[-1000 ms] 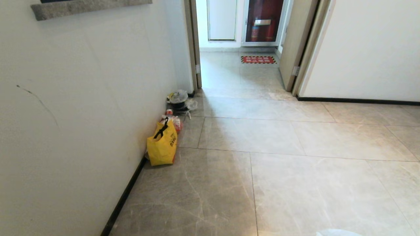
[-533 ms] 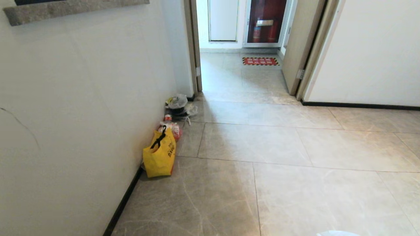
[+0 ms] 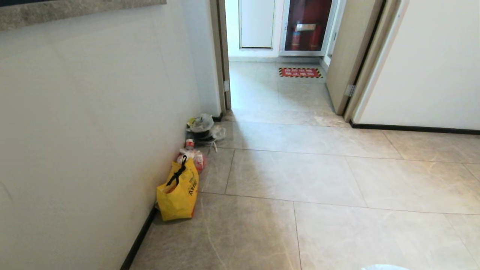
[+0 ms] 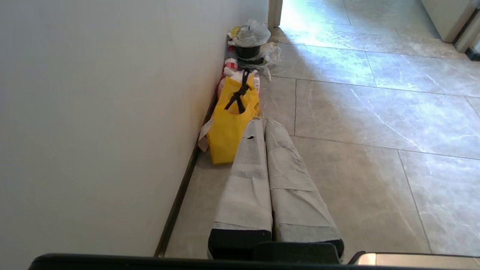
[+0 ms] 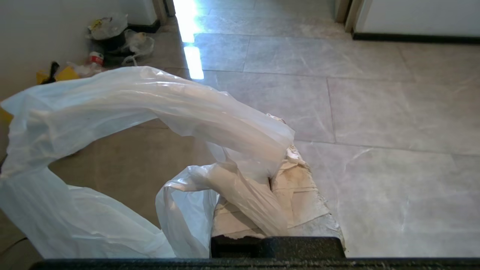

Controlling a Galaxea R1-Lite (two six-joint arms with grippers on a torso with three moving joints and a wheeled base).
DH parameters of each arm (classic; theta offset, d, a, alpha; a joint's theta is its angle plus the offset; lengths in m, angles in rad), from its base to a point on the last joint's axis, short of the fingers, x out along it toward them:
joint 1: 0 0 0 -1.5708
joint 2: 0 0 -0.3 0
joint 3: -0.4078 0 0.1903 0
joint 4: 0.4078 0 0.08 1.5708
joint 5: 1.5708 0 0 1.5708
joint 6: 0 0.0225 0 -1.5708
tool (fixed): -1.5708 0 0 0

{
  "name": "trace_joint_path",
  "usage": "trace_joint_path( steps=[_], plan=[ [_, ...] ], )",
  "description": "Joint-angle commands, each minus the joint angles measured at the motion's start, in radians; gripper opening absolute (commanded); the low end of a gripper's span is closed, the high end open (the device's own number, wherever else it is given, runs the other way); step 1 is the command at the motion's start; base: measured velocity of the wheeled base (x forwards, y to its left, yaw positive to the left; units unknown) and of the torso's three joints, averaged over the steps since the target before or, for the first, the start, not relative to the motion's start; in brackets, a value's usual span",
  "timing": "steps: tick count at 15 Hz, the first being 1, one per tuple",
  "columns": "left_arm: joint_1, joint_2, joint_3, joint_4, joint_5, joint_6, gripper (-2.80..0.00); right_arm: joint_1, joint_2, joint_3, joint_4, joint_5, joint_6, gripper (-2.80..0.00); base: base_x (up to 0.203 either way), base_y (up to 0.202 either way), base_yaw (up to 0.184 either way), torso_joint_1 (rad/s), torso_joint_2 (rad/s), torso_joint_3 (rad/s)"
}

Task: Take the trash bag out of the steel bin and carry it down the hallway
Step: Put the trash bag at the door

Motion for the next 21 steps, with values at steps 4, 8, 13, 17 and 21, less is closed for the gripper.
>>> trace_joint_path(
  steps=[4,8,13,17,21],
  plan=[
    [0.000,0.000,0.000,-0.001,0.000,0.000,-2.80,0.001,0.002,0.000,0.000,0.000,0.000,-2.80,0.192,0.000,0.000,0.004,0.00,0.002],
    [0.000,0.000,0.000,-0.001,0.000,0.000,-2.80,0.002,0.002,0.000,0.000,0.000,0.000,-2.80,0.194,0.000,0.000,0.002,0.00,0.003],
    [0.000,0.000,0.000,-0.001,0.000,0.000,-2.80,0.001,0.002,0.000,0.000,0.000,0.000,-2.80,0.194,0.000,0.001,0.005,0.00,0.001],
    [0.000,0.000,0.000,-0.001,0.000,0.000,-2.80,0.001,0.002,0.000,0.000,0.000,0.000,-2.80,0.194,0.000,0.001,0.003,0.00,0.006],
    [0.000,0.000,0.000,-0.001,0.000,0.000,-2.80,0.001,0.002,0.000,0.000,0.000,0.000,-2.80,0.197,0.000,0.000,0.003,0.00,0.001]
  ],
)
